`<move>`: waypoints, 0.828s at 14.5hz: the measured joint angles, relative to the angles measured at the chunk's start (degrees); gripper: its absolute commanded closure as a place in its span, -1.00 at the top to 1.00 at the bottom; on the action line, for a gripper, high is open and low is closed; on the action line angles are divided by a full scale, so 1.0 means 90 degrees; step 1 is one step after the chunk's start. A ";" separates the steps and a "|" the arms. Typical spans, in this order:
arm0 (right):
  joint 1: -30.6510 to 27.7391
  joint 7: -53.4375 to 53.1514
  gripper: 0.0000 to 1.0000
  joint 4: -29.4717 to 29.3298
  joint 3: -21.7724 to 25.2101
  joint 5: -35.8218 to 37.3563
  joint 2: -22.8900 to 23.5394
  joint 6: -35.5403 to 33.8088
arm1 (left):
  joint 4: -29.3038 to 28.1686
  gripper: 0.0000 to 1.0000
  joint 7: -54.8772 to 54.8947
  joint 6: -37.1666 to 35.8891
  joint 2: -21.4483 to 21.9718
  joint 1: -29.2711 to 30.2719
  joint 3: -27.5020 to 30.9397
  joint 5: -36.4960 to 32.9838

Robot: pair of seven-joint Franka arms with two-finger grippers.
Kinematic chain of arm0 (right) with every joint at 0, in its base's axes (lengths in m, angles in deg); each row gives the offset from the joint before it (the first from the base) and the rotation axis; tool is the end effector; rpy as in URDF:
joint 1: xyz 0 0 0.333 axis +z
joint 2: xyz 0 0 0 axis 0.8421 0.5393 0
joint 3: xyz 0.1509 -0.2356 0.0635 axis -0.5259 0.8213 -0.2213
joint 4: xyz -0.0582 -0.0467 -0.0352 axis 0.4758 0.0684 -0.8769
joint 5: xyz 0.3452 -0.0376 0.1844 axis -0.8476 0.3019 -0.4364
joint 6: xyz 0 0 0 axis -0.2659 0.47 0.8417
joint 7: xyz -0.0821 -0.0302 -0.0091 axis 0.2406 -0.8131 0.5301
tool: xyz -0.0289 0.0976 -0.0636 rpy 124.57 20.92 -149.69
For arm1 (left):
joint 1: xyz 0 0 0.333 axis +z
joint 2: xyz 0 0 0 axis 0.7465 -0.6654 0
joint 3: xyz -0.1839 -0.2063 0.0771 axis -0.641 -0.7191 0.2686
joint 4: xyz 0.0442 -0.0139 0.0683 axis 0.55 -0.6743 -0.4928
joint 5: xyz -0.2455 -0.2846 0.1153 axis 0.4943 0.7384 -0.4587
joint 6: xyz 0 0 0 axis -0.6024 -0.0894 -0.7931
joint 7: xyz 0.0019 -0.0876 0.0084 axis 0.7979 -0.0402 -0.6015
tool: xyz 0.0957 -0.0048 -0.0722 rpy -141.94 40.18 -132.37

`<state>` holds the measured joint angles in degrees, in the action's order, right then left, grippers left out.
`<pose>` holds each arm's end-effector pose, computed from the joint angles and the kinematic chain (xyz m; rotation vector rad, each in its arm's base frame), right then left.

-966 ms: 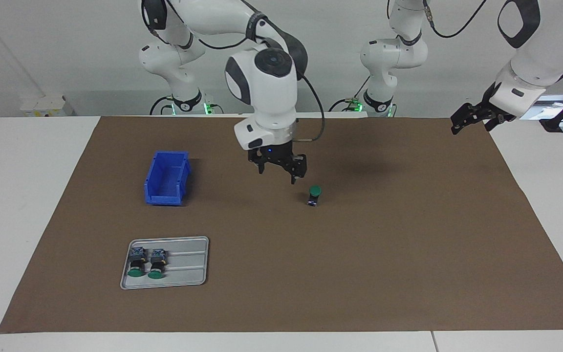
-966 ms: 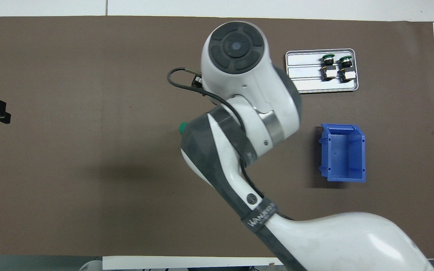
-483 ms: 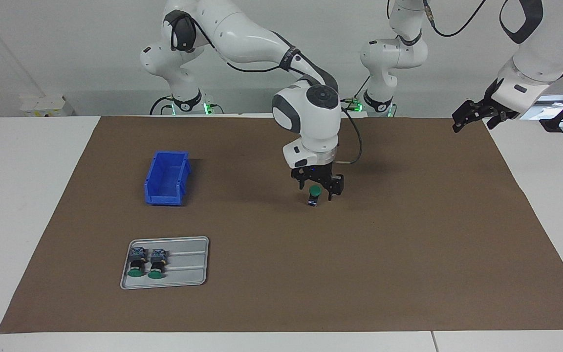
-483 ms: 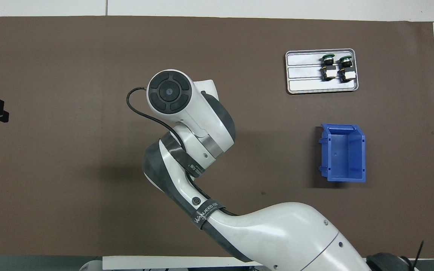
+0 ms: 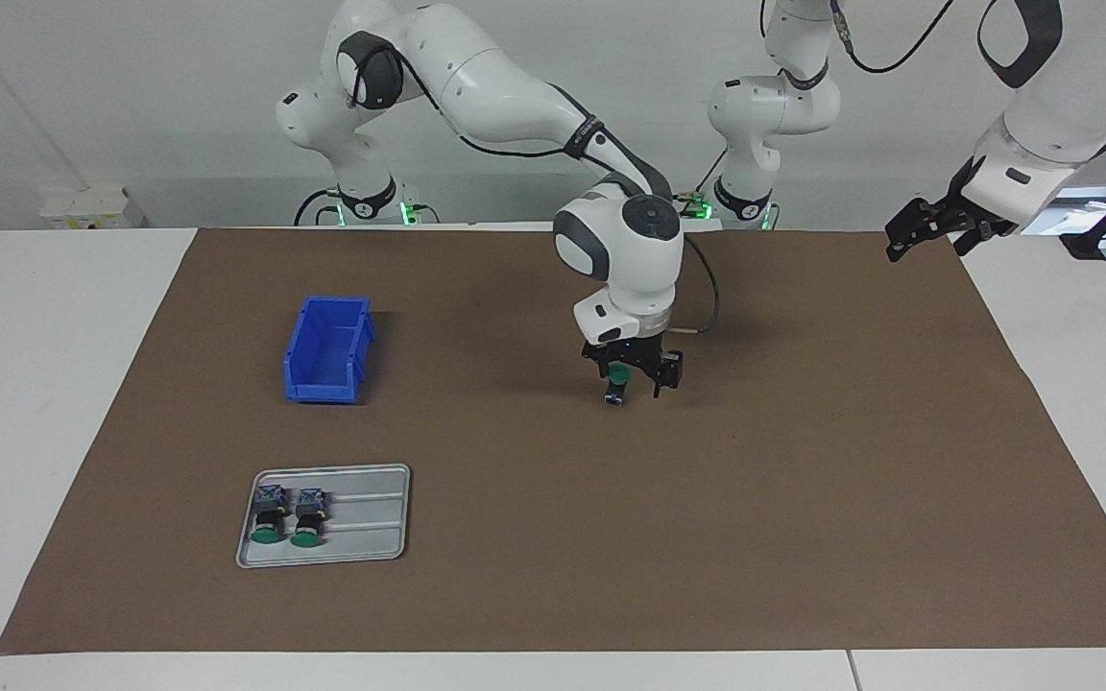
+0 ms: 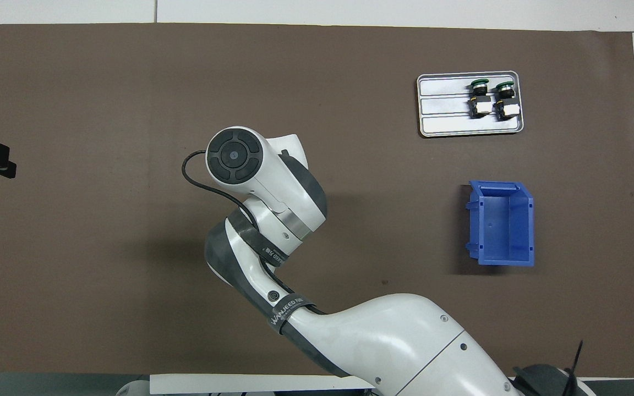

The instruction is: Place and press button with both arms

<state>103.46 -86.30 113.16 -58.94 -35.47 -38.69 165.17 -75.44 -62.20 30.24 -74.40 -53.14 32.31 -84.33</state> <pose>0.5370 0.4864 0.3138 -3.0084 0.7213 -0.1005 0.5336 -0.0282 0.5754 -3.1047 0.0471 0.2387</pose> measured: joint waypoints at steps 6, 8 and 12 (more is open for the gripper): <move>-0.0015 0.0098 0.96 -0.0023 0.0016 0.0002 -0.0034 -0.0367 | -0.0049 0.99 0.0115 0.0130 -0.0003 -0.0005 -0.0013 0.0000; -0.0029 0.0174 0.96 -0.0101 0.0018 0.0002 -0.0036 -0.0596 | -0.0050 0.99 0.0123 0.0130 -0.0003 -0.0005 -0.0015 0.0000; -0.0028 0.0183 0.95 -0.0172 0.0017 -0.0001 -0.0036 -0.0612 | -0.0050 0.99 0.0122 0.0134 -0.0003 -0.0004 -0.0016 0.0000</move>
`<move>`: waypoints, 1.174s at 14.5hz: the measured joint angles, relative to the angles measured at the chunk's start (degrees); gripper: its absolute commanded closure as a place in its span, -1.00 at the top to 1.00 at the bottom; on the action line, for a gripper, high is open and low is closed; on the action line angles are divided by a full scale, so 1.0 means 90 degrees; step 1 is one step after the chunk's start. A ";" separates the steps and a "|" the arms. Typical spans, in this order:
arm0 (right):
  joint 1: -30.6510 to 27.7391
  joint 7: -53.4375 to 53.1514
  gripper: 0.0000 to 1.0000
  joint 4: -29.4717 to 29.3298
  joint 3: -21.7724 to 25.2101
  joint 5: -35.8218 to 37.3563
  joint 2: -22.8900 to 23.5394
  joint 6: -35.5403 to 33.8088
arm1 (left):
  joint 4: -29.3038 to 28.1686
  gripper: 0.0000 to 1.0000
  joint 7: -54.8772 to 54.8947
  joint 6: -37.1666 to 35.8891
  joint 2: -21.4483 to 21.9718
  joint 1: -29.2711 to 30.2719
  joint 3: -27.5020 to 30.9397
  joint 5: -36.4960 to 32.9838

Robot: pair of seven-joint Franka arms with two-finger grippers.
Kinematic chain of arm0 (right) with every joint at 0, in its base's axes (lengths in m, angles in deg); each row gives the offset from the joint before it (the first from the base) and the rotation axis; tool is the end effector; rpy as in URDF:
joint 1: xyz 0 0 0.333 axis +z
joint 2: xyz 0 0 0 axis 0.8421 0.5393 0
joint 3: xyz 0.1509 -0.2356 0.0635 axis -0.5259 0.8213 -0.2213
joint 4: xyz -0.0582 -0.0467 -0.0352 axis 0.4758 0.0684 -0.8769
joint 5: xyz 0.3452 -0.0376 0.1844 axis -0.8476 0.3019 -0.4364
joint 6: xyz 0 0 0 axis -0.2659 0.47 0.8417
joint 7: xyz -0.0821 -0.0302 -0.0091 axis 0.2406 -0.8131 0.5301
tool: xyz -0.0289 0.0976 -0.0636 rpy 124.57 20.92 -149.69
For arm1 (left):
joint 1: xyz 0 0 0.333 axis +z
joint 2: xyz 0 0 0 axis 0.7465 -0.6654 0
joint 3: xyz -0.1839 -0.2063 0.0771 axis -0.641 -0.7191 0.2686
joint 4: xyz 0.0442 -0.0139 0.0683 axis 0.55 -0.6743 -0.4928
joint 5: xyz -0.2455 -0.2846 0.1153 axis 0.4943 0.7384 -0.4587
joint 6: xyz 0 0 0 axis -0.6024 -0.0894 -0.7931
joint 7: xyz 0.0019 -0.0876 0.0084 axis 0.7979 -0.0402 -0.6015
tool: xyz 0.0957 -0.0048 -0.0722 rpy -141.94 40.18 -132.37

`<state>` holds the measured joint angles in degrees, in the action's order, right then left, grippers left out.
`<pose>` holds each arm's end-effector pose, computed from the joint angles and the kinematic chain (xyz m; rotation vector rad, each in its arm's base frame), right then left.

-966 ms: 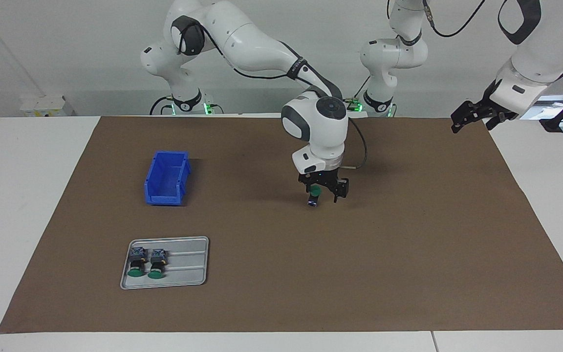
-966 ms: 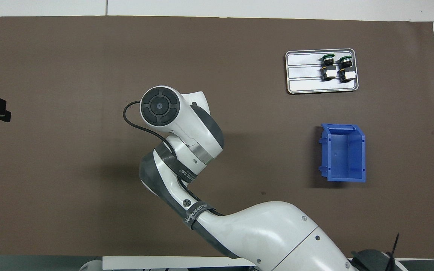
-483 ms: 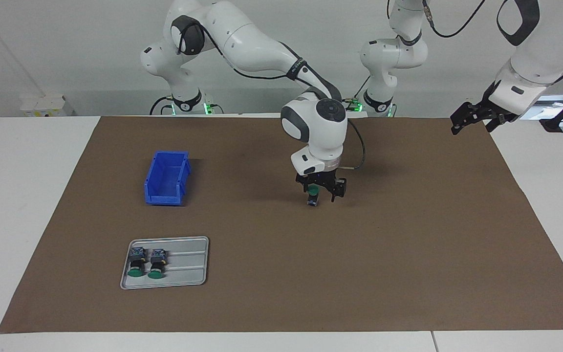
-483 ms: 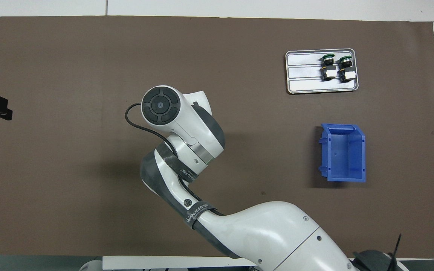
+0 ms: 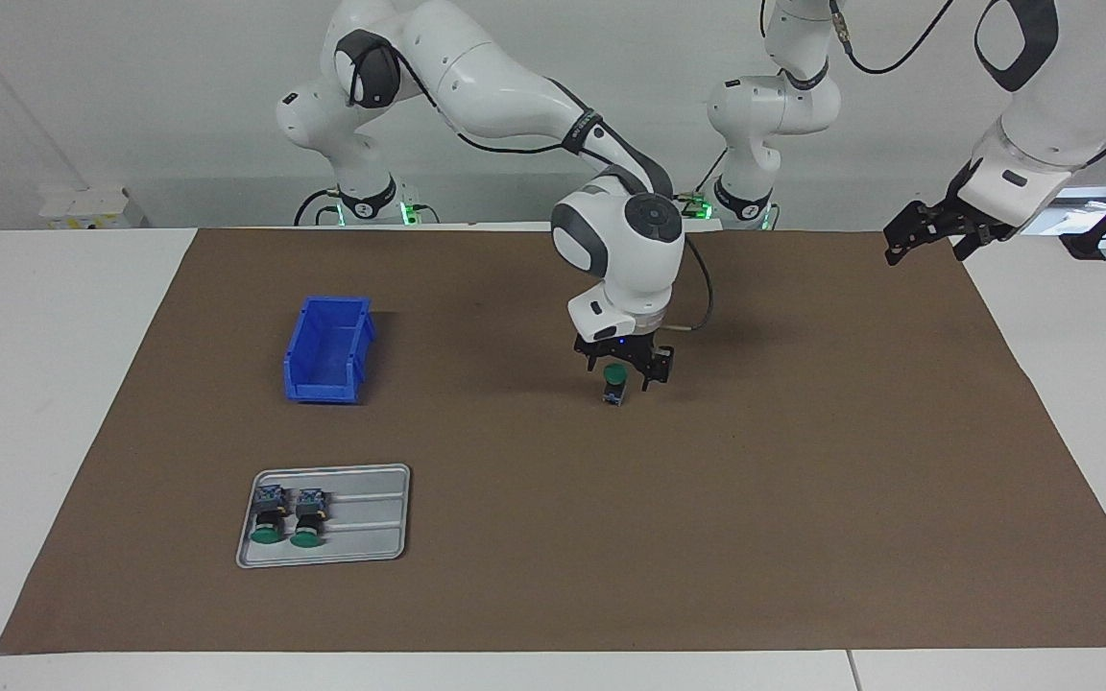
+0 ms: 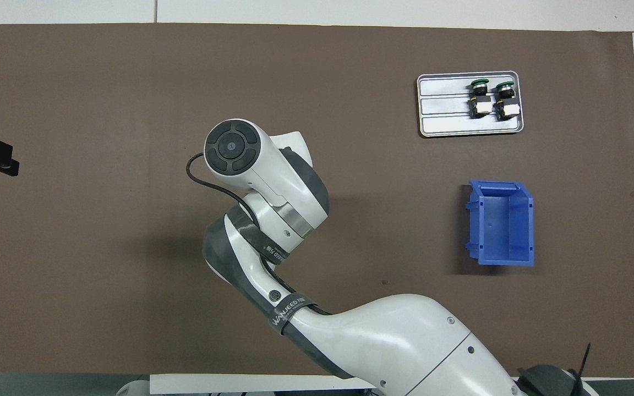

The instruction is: Place and press button with both arms

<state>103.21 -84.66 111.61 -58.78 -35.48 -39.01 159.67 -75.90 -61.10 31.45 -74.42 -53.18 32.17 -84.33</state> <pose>0.5354 0.4794 0.3219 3.0563 -0.6976 0.0455 0.5360 -0.0301 0.5730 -3.1070 0.0824 0.2194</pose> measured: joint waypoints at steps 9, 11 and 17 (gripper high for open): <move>0.0009 0.0026 -0.97 0.0669 -0.0112 -0.0056 0.0011 0.0761 | 0.0000 0.99 0.0000 0.0001 0.0000 0.0015 0.0020 0.0000; 0.0005 0.0156 -1.00 0.0671 -0.0111 -0.0057 -0.0016 0.0741 | 0.0000 0.99 0.0000 0.0001 0.0000 0.0015 0.0020 0.0000; -0.0659 0.1273 -1.00 0.0220 -0.0060 -0.0058 -0.0730 -0.0775 | 0.0000 0.99 0.0000 0.0001 0.0000 0.0015 0.0020 0.0000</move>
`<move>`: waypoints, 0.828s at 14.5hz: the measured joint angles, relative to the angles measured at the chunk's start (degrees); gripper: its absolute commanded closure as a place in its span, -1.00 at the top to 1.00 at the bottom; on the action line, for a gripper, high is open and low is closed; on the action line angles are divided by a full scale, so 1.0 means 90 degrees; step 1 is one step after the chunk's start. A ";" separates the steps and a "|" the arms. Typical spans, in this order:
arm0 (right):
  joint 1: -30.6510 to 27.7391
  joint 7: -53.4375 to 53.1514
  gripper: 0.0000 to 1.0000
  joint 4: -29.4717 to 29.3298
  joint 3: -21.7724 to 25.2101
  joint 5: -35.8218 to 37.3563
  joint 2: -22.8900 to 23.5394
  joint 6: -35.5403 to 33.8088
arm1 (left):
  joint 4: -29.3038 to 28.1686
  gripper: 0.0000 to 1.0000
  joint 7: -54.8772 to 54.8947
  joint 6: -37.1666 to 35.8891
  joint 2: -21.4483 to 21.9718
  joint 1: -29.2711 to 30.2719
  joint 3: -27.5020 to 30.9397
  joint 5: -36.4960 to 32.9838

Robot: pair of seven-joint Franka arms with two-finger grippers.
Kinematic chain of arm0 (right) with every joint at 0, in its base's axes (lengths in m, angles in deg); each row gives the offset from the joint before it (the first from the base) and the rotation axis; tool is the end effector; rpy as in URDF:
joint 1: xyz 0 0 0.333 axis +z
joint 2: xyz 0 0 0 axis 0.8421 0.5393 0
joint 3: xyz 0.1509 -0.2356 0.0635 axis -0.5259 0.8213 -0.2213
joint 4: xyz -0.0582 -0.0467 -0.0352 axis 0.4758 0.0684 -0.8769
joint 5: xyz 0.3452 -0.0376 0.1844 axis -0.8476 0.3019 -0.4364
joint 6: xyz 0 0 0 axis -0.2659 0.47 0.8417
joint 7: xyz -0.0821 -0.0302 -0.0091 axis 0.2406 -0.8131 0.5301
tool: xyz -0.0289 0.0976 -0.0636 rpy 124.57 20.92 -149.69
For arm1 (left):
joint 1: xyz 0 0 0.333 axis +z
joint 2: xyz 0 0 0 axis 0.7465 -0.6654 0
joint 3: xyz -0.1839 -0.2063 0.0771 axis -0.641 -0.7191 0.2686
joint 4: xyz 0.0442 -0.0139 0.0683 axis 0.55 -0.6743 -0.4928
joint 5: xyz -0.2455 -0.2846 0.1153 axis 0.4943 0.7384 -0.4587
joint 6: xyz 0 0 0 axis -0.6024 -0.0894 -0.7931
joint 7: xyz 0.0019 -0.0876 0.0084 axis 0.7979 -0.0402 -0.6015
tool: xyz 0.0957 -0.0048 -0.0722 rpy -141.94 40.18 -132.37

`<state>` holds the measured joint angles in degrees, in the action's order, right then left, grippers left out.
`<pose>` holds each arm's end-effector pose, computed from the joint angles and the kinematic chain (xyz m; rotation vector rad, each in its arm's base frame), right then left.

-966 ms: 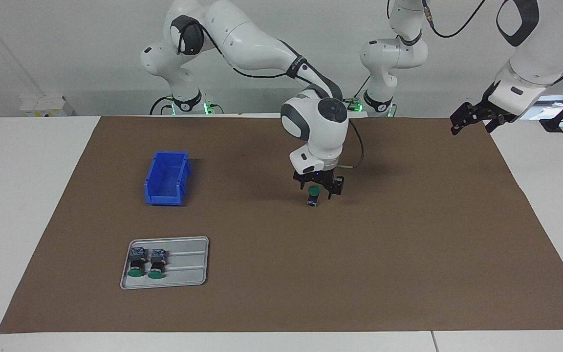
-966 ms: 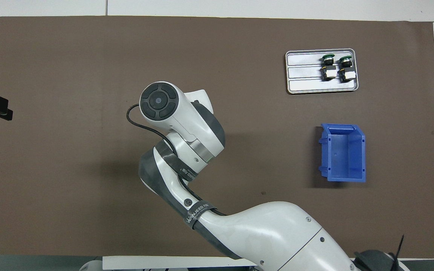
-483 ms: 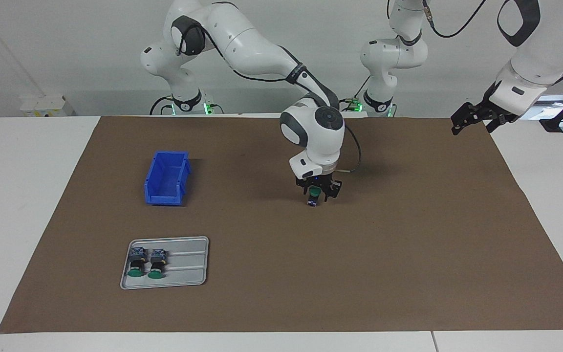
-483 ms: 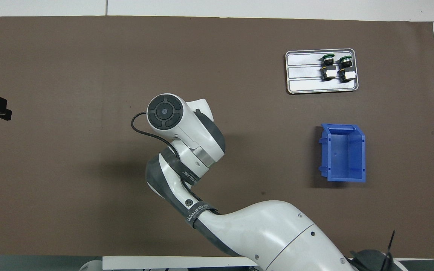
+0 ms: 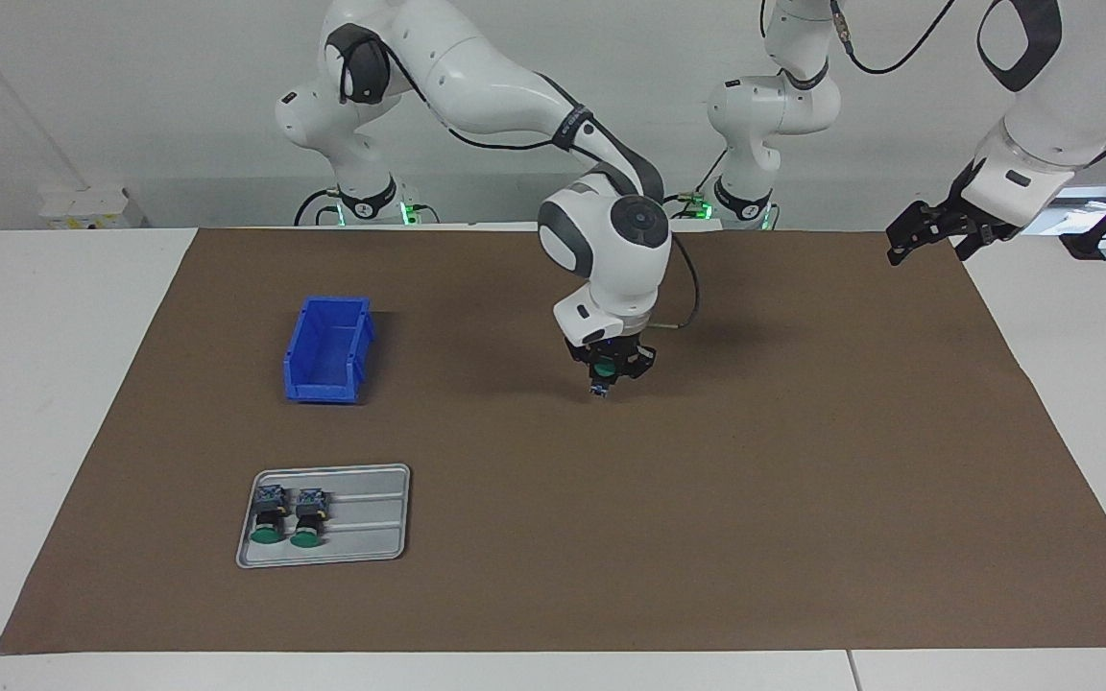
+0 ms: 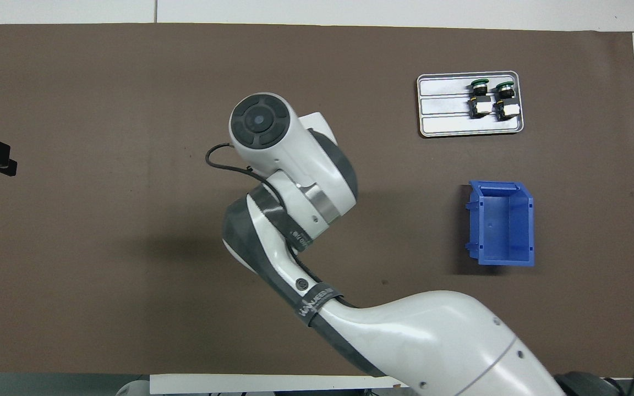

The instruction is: Place and press button with both arms

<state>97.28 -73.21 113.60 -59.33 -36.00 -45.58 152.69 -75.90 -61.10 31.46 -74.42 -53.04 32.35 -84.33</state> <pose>0.5607 0.4126 0.3755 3.0690 -0.5440 -0.0291 0.5361 -0.0271 0.5730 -3.1076 0.0737 0.2193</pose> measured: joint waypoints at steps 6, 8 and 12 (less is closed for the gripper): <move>-0.2253 0.3721 -1.00 0.3181 0.0048 -0.0025 -0.3210 -0.0285 | 0.0000 0.99 0.0000 0.0000 0.0000 0.0000 0.0000 0.0000; -0.3186 0.5308 -1.00 0.4491 0.0067 -0.0036 -0.4252 -0.0220 | 0.0000 0.99 0.0000 0.0000 0.0000 0.0000 0.0000 0.0000; -0.4017 0.6682 -1.00 0.6070 0.0094 -0.0065 -0.5104 0.0434 | 0.0000 0.99 0.0000 0.0000 0.0000 0.0000 0.0000 0.0000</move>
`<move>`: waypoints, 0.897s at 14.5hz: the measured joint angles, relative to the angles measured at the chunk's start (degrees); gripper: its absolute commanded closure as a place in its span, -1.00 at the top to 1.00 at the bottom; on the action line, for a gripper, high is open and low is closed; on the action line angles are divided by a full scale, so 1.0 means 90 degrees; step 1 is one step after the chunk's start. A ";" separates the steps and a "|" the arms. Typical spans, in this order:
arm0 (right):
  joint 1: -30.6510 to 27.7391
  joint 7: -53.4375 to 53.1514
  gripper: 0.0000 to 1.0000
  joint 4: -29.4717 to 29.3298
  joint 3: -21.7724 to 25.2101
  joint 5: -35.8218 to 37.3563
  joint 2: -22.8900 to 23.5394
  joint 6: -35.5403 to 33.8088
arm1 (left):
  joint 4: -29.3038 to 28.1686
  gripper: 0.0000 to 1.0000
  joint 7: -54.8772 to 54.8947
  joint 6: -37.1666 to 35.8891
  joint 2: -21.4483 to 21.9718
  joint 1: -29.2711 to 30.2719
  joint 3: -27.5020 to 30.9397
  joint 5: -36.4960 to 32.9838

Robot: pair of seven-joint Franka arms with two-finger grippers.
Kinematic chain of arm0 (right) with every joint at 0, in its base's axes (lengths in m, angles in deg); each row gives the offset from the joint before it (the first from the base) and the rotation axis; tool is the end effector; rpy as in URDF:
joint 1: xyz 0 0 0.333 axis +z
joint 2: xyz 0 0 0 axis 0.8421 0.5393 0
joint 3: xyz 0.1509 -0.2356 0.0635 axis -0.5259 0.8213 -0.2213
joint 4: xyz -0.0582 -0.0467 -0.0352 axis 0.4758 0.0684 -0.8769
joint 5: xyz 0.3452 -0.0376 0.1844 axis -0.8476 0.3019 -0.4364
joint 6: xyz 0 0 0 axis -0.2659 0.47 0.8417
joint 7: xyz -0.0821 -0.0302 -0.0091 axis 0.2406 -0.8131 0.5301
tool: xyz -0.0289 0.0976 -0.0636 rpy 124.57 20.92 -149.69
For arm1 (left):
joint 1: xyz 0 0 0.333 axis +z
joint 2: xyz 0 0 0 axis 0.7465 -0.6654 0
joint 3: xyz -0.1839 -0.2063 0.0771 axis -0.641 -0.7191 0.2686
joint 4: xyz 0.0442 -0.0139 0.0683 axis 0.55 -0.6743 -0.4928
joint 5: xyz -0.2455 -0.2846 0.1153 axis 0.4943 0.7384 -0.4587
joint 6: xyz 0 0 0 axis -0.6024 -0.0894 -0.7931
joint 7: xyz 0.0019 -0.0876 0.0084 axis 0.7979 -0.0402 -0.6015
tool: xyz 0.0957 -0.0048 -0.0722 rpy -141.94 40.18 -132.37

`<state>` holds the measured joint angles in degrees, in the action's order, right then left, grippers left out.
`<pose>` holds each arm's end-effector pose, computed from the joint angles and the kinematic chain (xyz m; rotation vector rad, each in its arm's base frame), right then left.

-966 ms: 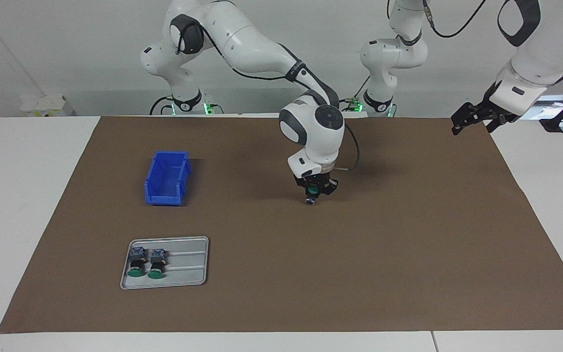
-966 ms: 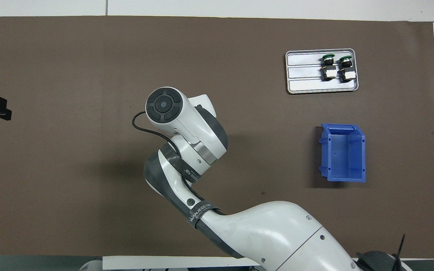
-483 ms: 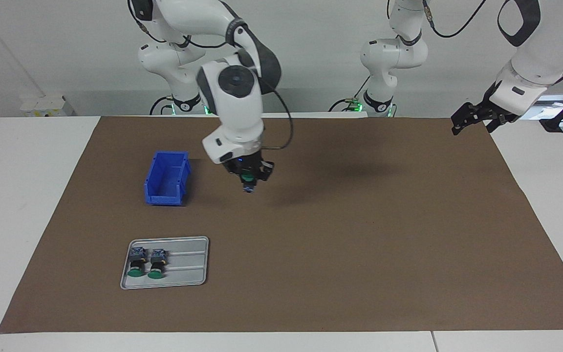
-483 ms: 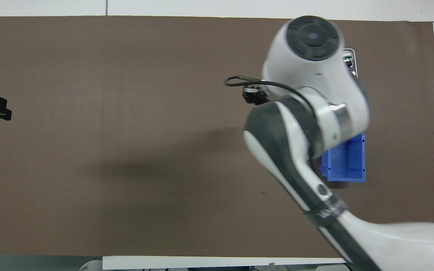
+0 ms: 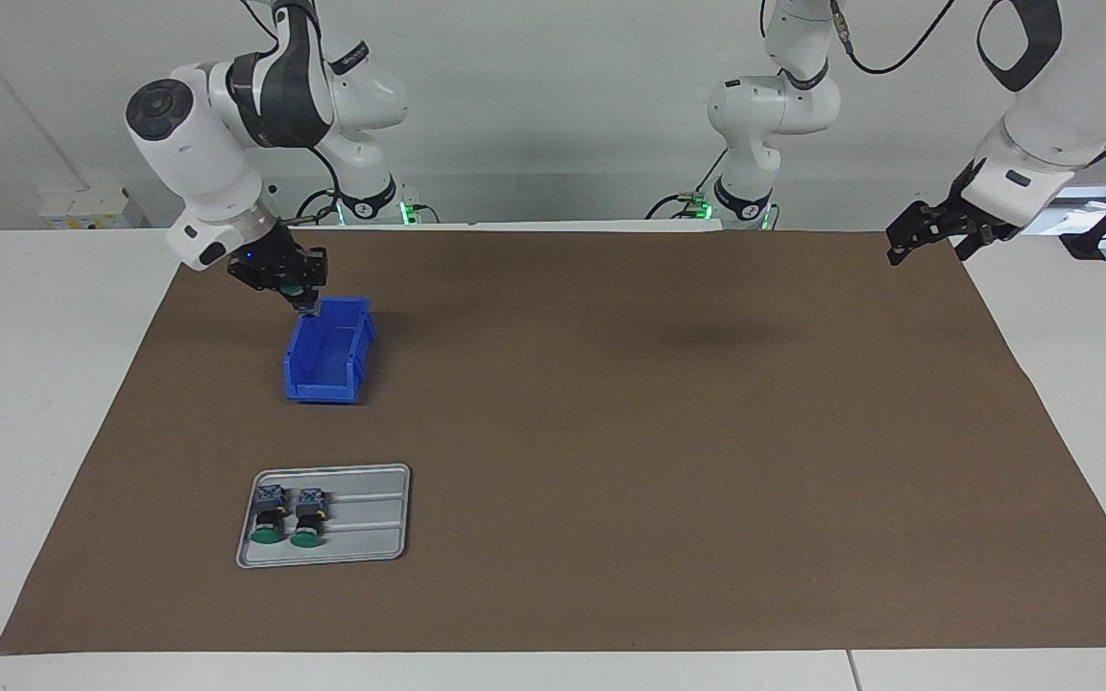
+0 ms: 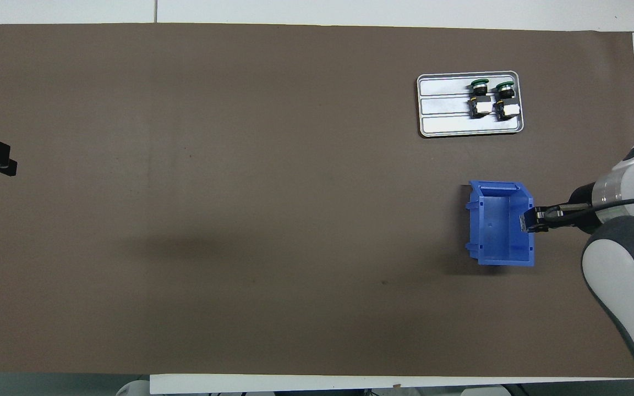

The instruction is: Place and press button with both arms

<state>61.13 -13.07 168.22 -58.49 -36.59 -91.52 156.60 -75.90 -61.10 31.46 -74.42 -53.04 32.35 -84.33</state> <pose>0.4641 -0.0106 0.4064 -3.0585 -0.0578 0.1727 0.5361 -0.0271 0.5730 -3.1076 0.0737 0.2193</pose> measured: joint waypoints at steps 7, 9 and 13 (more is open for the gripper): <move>-0.0005 0.0473 -0.97 0.0769 -0.0056 0.0000 0.0486 0.1422 | 0.0000 0.99 0.0000 0.0000 0.0000 0.0000 0.0000 0.0000; -0.0005 0.0474 -0.90 0.0774 -0.0071 0.0000 0.0756 0.1726 | 0.0000 0.99 0.0000 0.0000 0.0000 0.0000 0.0000 0.0000; -0.0003 0.0473 -0.23 0.0769 -0.0076 -0.0001 0.1053 0.1956 | 0.0000 0.99 0.0000 0.0000 0.0000 0.0000 0.0000 0.0000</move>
<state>61.11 -8.82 175.15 -59.17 -36.60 -82.04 174.20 -75.90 -61.10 31.46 -74.42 -53.04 32.35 -84.33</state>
